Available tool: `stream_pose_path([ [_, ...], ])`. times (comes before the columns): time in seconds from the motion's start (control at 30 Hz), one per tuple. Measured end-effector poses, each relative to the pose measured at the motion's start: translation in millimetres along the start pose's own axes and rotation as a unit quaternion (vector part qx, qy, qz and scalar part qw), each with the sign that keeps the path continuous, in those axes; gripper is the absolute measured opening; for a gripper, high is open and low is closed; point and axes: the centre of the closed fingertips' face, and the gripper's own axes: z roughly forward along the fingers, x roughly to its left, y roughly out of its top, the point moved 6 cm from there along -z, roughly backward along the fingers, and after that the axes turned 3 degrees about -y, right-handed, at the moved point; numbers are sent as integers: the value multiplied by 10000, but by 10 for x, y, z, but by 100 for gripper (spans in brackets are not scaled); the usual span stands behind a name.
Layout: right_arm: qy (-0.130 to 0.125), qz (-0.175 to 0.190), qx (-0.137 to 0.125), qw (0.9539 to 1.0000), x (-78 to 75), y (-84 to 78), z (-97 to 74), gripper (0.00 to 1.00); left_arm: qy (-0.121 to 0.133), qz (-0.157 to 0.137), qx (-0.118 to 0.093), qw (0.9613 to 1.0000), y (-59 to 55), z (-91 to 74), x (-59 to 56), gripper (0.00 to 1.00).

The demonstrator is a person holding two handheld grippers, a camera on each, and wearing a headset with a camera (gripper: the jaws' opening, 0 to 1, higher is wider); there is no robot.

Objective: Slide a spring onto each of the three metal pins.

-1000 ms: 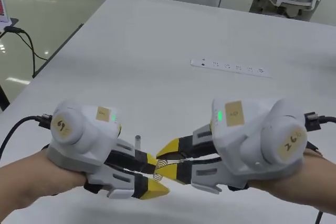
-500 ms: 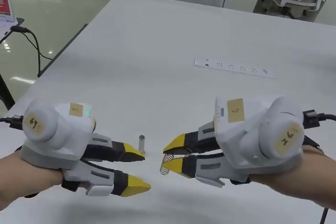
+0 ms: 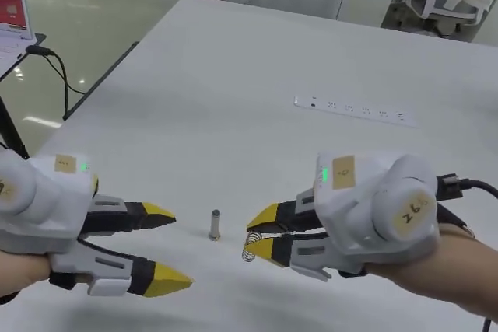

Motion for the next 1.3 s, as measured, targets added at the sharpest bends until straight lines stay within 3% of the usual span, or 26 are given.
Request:
stream_pose_path([
  [0.17, -103, 36, -5, 9999, -78, 7, 32, 7, 47, -51, -126, 9999, -12, -81, 20, 63],
  [0.5, -242, 163, -111, 9995, -227, 80, 152, 7, 284, -173, -136, 9994, -75, -119, 58, 98],
  [0.97, -366, 494, -190, 9979, -485, 165, 354, 7, 398, -209, -211, 9988, -84, -166, 84, 98],
  [1.3, -371, 630, -122, 9972, -544, 135, 491, 7, 467, -252, -299, 9981, -76, -198, 93, 98],
])
